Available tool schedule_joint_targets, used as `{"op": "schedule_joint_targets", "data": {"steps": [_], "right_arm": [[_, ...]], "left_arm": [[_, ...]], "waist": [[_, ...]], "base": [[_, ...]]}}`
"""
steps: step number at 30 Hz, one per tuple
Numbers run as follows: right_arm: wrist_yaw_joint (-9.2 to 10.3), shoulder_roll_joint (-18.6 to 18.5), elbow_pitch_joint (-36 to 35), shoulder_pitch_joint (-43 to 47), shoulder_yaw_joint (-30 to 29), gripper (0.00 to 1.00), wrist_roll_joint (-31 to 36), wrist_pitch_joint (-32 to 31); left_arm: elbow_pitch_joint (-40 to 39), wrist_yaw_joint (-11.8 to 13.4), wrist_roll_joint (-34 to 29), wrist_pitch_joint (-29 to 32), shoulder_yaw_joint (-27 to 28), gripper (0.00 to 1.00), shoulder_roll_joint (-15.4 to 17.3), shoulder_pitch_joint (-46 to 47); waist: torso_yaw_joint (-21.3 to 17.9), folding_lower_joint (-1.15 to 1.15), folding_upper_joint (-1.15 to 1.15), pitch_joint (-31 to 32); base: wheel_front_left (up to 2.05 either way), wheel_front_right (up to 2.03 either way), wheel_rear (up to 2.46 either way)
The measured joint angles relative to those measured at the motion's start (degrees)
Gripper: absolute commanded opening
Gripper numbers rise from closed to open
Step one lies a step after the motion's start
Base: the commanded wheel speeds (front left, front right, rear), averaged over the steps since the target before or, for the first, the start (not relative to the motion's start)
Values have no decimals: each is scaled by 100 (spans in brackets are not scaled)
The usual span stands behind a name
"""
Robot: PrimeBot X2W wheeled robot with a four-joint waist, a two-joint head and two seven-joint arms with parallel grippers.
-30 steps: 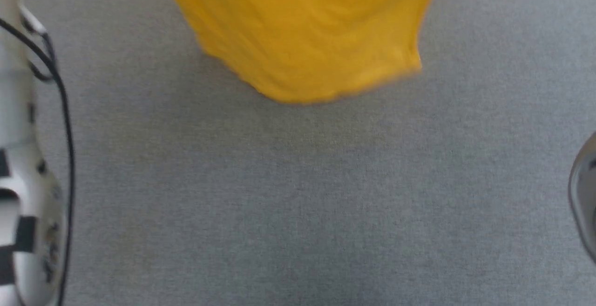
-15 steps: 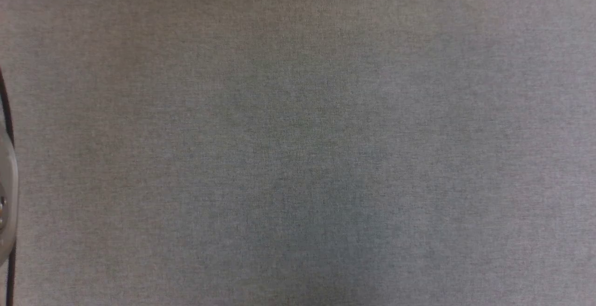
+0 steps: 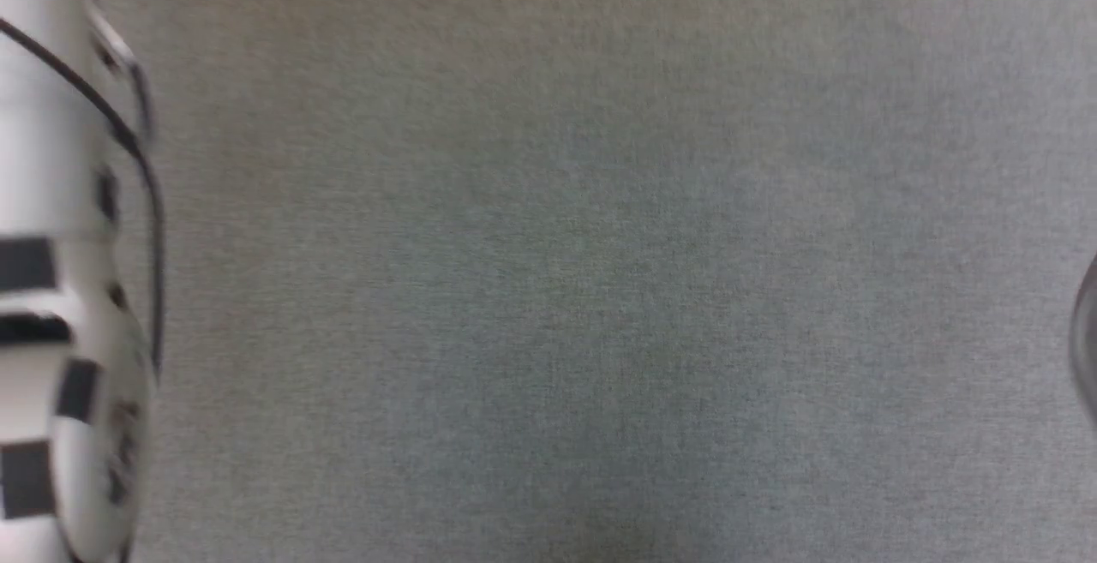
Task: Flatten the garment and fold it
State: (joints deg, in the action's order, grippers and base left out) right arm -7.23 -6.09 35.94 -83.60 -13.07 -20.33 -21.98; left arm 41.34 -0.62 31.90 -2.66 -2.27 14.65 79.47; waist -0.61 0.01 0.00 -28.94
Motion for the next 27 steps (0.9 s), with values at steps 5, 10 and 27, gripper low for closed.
{"op": "schedule_joint_targets", "data": {"steps": [5, 10, 27], "right_arm": [[0, -108, -494, 1468, 157, 0, -958, 115], [1, -208, -1234, 3405, 156, 0, -1549, 190], [0, 243, -3473, 8352, -396, 0, -1569, -65]], "left_arm": [[82, -348, 257, -269, 7, 0, -202, -1127], [-114, -454, 414, -476, -31, 0, -420, -2638], [-2826, 604, 948, 557, 177, 0, -749, -7688]], "waist": [[107, -1, 0, 529], [199, -1, 0, 1128], [308, -2, 0, 2719]], "base": [[0, 0, 0], [0, 0, 0], [0, 0, 0]]}}
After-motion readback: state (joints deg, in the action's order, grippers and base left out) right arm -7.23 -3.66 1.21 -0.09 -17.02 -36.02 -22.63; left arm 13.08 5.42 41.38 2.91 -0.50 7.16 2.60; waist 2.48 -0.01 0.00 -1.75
